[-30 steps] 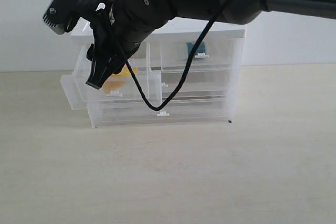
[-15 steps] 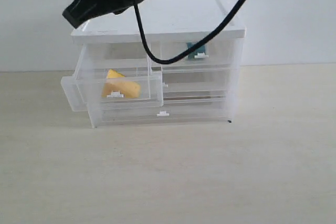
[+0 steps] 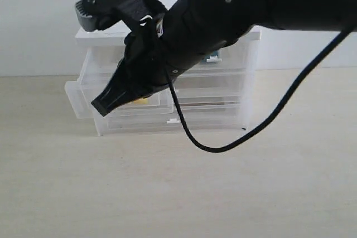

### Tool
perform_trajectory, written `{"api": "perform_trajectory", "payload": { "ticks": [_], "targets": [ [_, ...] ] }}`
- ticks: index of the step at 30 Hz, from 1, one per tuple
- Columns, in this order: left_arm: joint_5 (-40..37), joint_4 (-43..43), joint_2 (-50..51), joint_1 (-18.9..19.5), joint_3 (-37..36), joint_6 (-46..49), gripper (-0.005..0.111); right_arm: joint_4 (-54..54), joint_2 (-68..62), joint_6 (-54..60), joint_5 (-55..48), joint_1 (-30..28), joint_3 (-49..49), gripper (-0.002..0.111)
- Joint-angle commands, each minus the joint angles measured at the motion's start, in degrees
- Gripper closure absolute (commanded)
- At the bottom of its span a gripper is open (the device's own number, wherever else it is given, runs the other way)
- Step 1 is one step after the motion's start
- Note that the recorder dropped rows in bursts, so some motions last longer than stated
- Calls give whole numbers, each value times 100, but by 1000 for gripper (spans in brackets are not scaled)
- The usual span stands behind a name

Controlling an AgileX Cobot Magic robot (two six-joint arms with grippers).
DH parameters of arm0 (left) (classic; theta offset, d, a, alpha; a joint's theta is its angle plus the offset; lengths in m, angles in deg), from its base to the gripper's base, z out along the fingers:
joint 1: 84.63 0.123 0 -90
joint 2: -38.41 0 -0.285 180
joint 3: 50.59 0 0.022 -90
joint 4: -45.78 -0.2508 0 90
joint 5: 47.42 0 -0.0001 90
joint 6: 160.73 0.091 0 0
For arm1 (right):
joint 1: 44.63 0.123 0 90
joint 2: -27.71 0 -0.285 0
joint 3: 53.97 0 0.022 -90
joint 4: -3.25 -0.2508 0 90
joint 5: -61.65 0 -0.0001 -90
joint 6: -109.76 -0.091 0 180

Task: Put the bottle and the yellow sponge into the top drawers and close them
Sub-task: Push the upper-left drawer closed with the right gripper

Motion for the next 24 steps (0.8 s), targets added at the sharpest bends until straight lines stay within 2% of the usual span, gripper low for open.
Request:
{"api": "perform_trajectory", "payload": {
  "ticks": [1, 3, 11, 20, 24],
  "targets": [
    [104, -26, -17, 13, -21, -85, 103, -798, -14, 313, 329, -10, -459, 108],
    [75, -26, -17, 13, -21, -85, 103, -851, -363, 380, 1016, -20, -730, 108],
    [46, -26, -17, 13, -21, -85, 103, -893, -1083, 380, 3597, -71, -765, 108],
    [46, -26, -17, 13, -21, -85, 103, -914, -1228, 361, 4277, -798, -754, 108],
    [46, -26, -17, 13, -21, -85, 103, -914, -1253, 336, 4610, -885, -754, 108]
  ]
}}
